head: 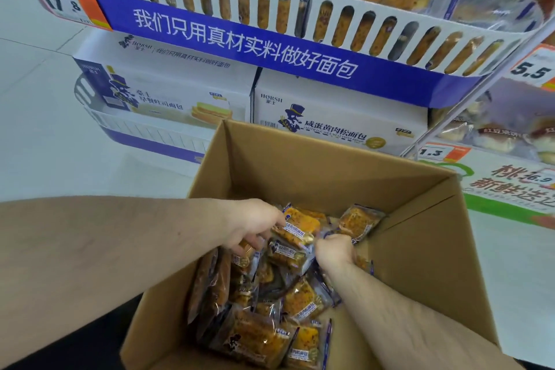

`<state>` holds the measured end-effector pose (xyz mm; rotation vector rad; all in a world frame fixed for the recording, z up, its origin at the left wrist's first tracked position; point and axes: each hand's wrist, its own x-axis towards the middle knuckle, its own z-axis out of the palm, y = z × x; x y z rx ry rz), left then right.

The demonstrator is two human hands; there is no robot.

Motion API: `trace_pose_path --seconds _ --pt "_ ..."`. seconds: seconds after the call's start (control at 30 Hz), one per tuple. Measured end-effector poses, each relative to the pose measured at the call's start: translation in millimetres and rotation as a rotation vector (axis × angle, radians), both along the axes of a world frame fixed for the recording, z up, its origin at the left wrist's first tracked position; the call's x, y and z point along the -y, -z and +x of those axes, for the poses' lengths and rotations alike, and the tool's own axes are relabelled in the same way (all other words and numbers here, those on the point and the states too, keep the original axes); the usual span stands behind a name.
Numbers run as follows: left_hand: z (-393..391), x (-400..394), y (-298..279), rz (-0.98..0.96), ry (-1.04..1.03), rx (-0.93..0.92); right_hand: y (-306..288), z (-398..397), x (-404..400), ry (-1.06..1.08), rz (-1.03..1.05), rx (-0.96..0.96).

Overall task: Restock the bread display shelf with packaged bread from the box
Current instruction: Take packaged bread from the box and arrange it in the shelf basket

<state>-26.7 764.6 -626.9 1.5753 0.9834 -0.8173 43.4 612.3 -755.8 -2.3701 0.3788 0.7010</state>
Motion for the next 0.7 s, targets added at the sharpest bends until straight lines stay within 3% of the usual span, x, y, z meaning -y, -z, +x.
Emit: trace_pose_path --seconds 0.17,0.3,0.5,0.6,0.7 --pt "-7 34 -21 -0.166 -0.161 -0.024 -82 21 10 -0.197 0.067 0.081" --pt "-17 48 -43 -0.294 -0.306 -0.049 -150 22 33 0.002 0.427 0.052" --pt "-28 65 -71 -0.543 -0.643 0.265 -209 -1 51 0.222 0.931 -0.078" --pt "-23 63 -66 -0.665 -0.814 0.398 -212 -14 48 0.173 1.004 -0.079" --pt "-18 55 -75 -0.672 -0.839 0.487 -208 -24 44 0.100 0.948 -0.045"
